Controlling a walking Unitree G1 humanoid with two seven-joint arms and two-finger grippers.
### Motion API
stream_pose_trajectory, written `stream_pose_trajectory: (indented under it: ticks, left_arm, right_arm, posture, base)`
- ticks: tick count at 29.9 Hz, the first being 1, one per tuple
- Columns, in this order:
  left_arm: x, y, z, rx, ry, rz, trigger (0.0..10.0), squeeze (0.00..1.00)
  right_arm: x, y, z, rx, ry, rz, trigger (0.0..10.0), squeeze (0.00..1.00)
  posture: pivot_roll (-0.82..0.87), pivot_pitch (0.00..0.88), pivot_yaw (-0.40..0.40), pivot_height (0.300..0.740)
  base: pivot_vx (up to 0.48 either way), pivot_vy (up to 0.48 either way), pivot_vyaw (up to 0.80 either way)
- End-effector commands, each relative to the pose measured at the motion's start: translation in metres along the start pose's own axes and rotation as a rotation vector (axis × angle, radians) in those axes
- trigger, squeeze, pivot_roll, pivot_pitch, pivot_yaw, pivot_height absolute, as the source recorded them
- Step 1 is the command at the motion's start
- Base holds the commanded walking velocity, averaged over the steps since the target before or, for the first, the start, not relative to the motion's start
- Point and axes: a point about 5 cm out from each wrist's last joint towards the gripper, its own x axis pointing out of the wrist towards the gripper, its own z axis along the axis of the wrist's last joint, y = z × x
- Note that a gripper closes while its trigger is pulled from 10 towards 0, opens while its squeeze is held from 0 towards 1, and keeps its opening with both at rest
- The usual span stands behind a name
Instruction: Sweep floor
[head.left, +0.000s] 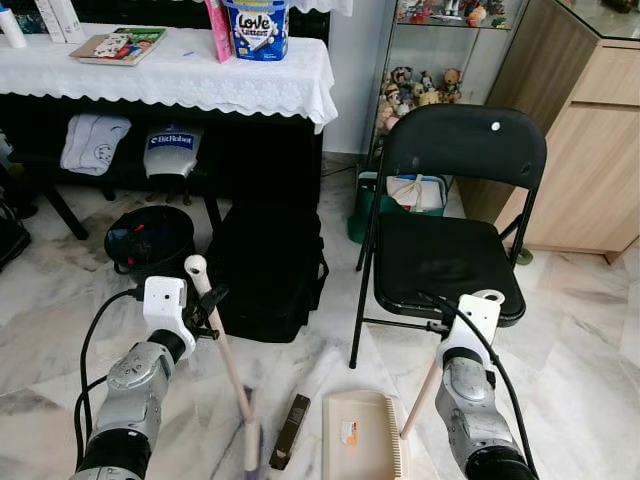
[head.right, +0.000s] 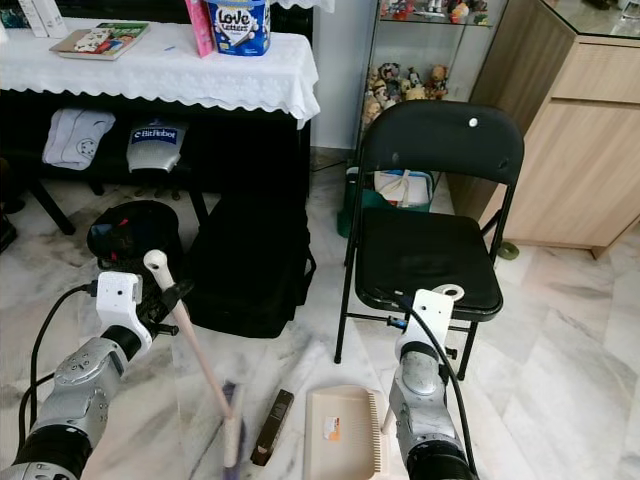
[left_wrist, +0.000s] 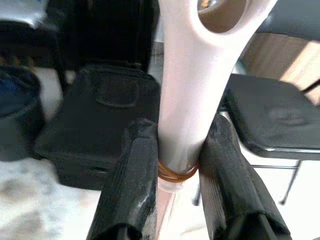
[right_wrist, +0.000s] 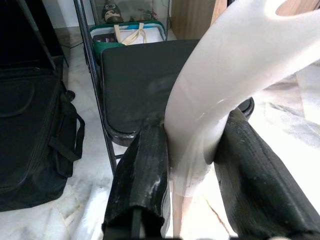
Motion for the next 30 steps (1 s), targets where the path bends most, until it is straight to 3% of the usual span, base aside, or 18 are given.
stream_pose_trajectory:
  ticks: [1, 6, 12, 15, 21, 30]
  left_arm:
    - [0.004, -0.005, 0.004, -0.068, -0.012, -0.04, 10.0, 0.0]
    - [0.007, -0.007, 0.015, -0.241, -0.05, -0.083, 10.0, 0.0]
    - [0.007, -0.006, 0.022, -0.331, -0.084, -0.094, 10.0, 0.0]
    - [0.007, -0.005, 0.024, -0.348, -0.09, -0.094, 10.0, 0.0]
    - [0.008, -0.001, 0.032, -0.301, -0.115, -0.056, 10.0, 0.0]
    - [0.01, 0.013, 0.059, -0.274, -0.265, 0.093, 10.0, 0.0]
  right_arm:
    - [0.002, -0.003, 0.0, -0.021, -0.003, -0.007, 10.0, 0.0]
    - [0.002, -0.002, 0.0, -0.021, -0.003, -0.006, 10.0, 0.0]
    - [0.002, -0.001, 0.0, -0.022, -0.003, -0.003, 10.0, 0.0]
    - [0.002, -0.001, 0.0, -0.022, -0.004, -0.001, 10.0, 0.0]
    - [0.003, -0.002, 0.0, -0.024, -0.004, -0.002, 10.0, 0.0]
    - [0.002, -0.001, 0.003, -0.014, -0.027, -0.005, 10.0, 0.0]
  posture:
    - [-0.04, 0.08, -0.03, 0.74]
    - [-0.04, 0.078, -0.03, 0.74]
    - [-0.04, 0.077, -0.03, 0.74]
    - [-0.04, 0.077, -0.03, 0.74]
    - [-0.04, 0.074, -0.034, 0.74]
    - [-0.09, 0.07, -0.024, 0.74]
  base:
    - [0.0, 0.0, 0.0]
    - [0.0, 0.0, 0.0]
    - [0.0, 0.0, 0.0]
    - [0.0, 0.0, 0.0]
    - [0.0, 0.0, 0.0]
    - [0.0, 0.0, 0.0]
